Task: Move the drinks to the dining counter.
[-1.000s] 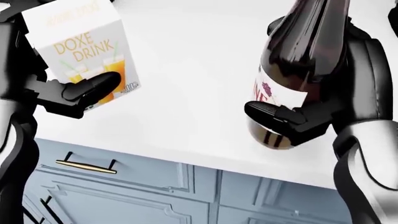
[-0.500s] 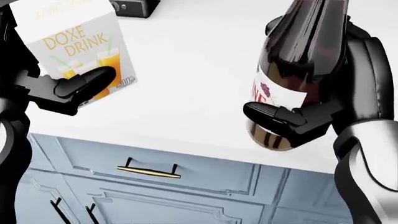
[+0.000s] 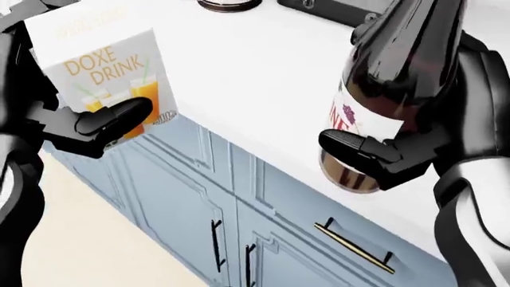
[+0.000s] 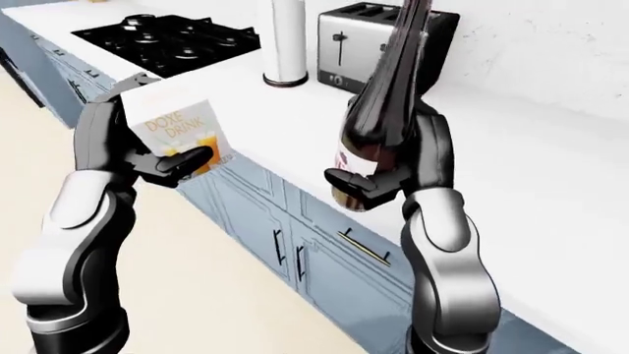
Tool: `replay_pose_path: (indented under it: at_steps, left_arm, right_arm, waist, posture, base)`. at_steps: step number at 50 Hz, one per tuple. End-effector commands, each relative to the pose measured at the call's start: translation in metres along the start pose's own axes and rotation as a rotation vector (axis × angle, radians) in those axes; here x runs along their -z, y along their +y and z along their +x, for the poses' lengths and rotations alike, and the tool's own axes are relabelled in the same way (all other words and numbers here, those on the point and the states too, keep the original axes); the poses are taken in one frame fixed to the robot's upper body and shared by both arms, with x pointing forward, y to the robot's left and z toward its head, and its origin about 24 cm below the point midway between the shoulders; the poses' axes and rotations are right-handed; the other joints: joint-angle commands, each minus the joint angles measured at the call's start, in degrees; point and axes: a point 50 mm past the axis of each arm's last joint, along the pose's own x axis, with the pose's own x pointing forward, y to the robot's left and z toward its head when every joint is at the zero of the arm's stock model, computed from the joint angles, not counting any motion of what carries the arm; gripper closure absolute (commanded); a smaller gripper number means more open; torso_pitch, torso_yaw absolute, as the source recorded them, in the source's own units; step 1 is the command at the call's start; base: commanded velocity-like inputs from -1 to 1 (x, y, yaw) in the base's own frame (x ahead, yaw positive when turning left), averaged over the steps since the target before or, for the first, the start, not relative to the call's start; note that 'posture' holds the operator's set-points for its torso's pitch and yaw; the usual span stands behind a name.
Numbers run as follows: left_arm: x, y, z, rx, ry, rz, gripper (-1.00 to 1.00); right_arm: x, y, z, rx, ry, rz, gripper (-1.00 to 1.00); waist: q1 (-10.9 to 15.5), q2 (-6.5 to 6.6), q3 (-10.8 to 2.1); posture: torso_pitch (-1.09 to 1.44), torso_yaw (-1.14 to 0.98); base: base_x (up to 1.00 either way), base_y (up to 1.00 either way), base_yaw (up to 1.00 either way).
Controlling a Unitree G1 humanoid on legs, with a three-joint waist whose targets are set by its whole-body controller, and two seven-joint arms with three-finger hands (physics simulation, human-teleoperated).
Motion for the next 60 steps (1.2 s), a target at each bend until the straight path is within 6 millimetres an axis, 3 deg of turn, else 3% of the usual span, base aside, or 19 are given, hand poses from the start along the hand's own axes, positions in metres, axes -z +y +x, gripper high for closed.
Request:
replay_pose_path:
  at_steps: [1, 7, 9, 10, 11, 14, 21, 23, 24, 25, 27, 32, 35, 37, 42, 47, 49, 50, 60]
  left_arm:
    - [-0.023, 0.0058, -0.0014, -0.031, -0.119, 0.001, 1.0]
    - [-0.0229, 0.0054, -0.0017, -0.028, -0.119, 0.003, 1.0]
    - [-0.0212, 0.0052, -0.0012, -0.028, -0.117, 0.003, 1.0]
    - [-0.0211, 0.0052, -0.0011, -0.028, -0.117, 0.003, 1.0]
    - [-0.0219, 0.0052, -0.0016, -0.028, -0.118, 0.003, 1.0]
    - [-0.0215, 0.0051, -0.001, -0.027, -0.118, 0.003, 1.0]
    - [-0.0207, 0.0055, -0.0014, -0.028, -0.117, 0.004, 1.0]
    - [-0.0206, 0.0058, -0.0019, -0.027, -0.118, 0.004, 1.0]
    - [-0.0207, 0.0063, -0.0023, -0.028, -0.117, 0.003, 1.0]
    - [-0.0201, 0.0066, -0.0022, -0.028, -0.116, 0.003, 1.0]
    - [-0.0203, 0.0068, -0.0022, -0.029, -0.115, 0.007, 1.0]
    - [-0.0204, 0.0063, -0.0028, -0.027, -0.117, 0.004, 1.0]
    - [-0.0195, 0.0059, -0.0024, -0.026, -0.115, 0.004, 1.0]
    - [-0.0195, 0.0058, -0.0019, -0.027, -0.115, 0.004, 1.0]
    - [-0.019, 0.0057, -0.0018, -0.027, -0.115, 0.003, 1.0]
    - [-0.0174, 0.0051, -0.002, -0.026, -0.113, 0.002, 1.0]
    - [-0.0176, 0.0052, -0.0024, -0.026, -0.113, 0.002, 1.0]
    - [-0.0178, 0.0053, -0.0023, -0.026, -0.114, 0.002, 1.0]
    - [-0.0174, 0.0049, -0.0026, -0.024, -0.114, 0.002, 1.0]
  right_arm:
    - [-0.0222, 0.0076, -0.0019, -0.04, -0.131, 0.017, 1.0]
    - [-0.0219, 0.007, -0.0017, -0.041, -0.13, 0.022, 1.0]
    - [-0.0214, 0.007, -0.0013, -0.043, -0.13, 0.02, 1.0]
    - [-0.0213, 0.0069, -0.001, -0.042, -0.13, 0.021, 1.0]
    - [-0.021, 0.0069, -0.0009, -0.042, -0.129, 0.021, 1.0]
    - [-0.021, 0.0073, -0.0008, -0.044, -0.128, 0.02, 1.0]
    - [-0.0203, 0.0078, -0.0009, -0.046, -0.128, 0.018, 1.0]
    - [-0.0186, 0.0083, -0.0016, -0.046, -0.126, 0.019, 1.0]
    - [-0.0167, 0.0087, -0.0011, -0.046, -0.124, 0.02, 1.0]
    - [-0.0162, 0.0091, -0.001, -0.046, -0.123, 0.02, 1.0]
    - [-0.0151, 0.0095, -0.0002, -0.045, -0.121, 0.021, 1.0]
    - [-0.0151, 0.0094, 0.0, -0.043, -0.119, 0.016, 1.0]
    - [-0.0159, 0.0085, 0.0004, -0.042, -0.121, 0.015, 1.0]
    - [-0.0149, 0.0086, 0.0011, -0.042, -0.12, 0.015, 1.0]
    - [-0.0159, 0.0089, 0.0012, -0.044, -0.121, 0.012, 1.0]
    - [-0.0154, 0.0088, 0.0017, -0.046, -0.121, 0.01, 1.0]
    - [-0.0158, 0.0088, 0.0017, -0.047, -0.122, 0.008, 1.0]
    - [-0.0157, 0.0089, 0.0018, -0.047, -0.122, 0.008, 1.0]
    - [-0.0152, 0.0095, 0.0016, -0.05, -0.12, 0.006, 1.0]
  waist:
    - [0.6, 0.16, -1.7]
    - [-0.3, 5.7, -0.96]
    - [-0.1, 9.69, -2.15]
    - [0.6, 8.05, -1.32]
    - [0.4, 8.75, -1.45]
    - [1.8, 6.52, -2.02]
    - [1.0, 0.79, -0.36]
    - [0.5, -2.97, -2.96]
    - [0.0, -0.36, -0.74]
    - [0.3, -0.87, -0.44]
    - [0.4, -0.26, -1.36]
    - [0.0, 3.31, -0.91]
    - [-0.3, 6.21, -0.99]
    - [-0.1, 9.74, -2.02]
    - [1.6, 6.48, -2.22]
    - [1.2, 2.57, -0.53]
    - [1.1, 0.12, -0.42]
    - [0.8, -2.17, -1.29]
    - [0.0, 3.74, -0.92]
  posture:
    - [0.0, 0.0]
    - [0.0, 0.0]
    - [0.0, 0.0]
    - [0.0, 0.0]
    - [0.0, 0.0]
    - [0.0, 0.0]
    - [0.0, 0.0]
    - [0.0, 0.0]
    - [0.0, 0.0]
    - [0.0, 0.0]
    - [0.0, 0.0]
    - [0.0, 0.0]
    - [0.0, 0.0]
    - [0.0, 0.0]
    - [0.0, 0.0]
    - [0.0, 0.0]
    - [0.0, 0.0]
    - [0.0, 0.0]
    - [0.0, 0.0]
  base:
    - [0.0, 0.0, 1.0]
    - [0.0, 0.0, 1.0]
    - [0.0, 0.0, 1.0]
    - [0.0, 0.0, 1.0]
    - [0.0, 0.0, 1.0]
    - [0.0, 0.0, 1.0]
    - [0.0, 0.0, 1.0]
    - [0.0, 0.0, 1.0]
    - [0.0, 0.0, 1.0]
    - [0.0, 0.0, 1.0]
    - [0.0, 0.0, 1.0]
    - [0.0, 0.0, 1.0]
    - [0.0, 0.0, 1.0]
    - [0.0, 0.0, 1.0]
    - [0.0, 0.0, 1.0]
    - [0.0, 0.0, 1.0]
    - [0.0, 0.0, 1.0]
    - [0.0, 0.0, 1.0]
    - [0.0, 0.0, 1.0]
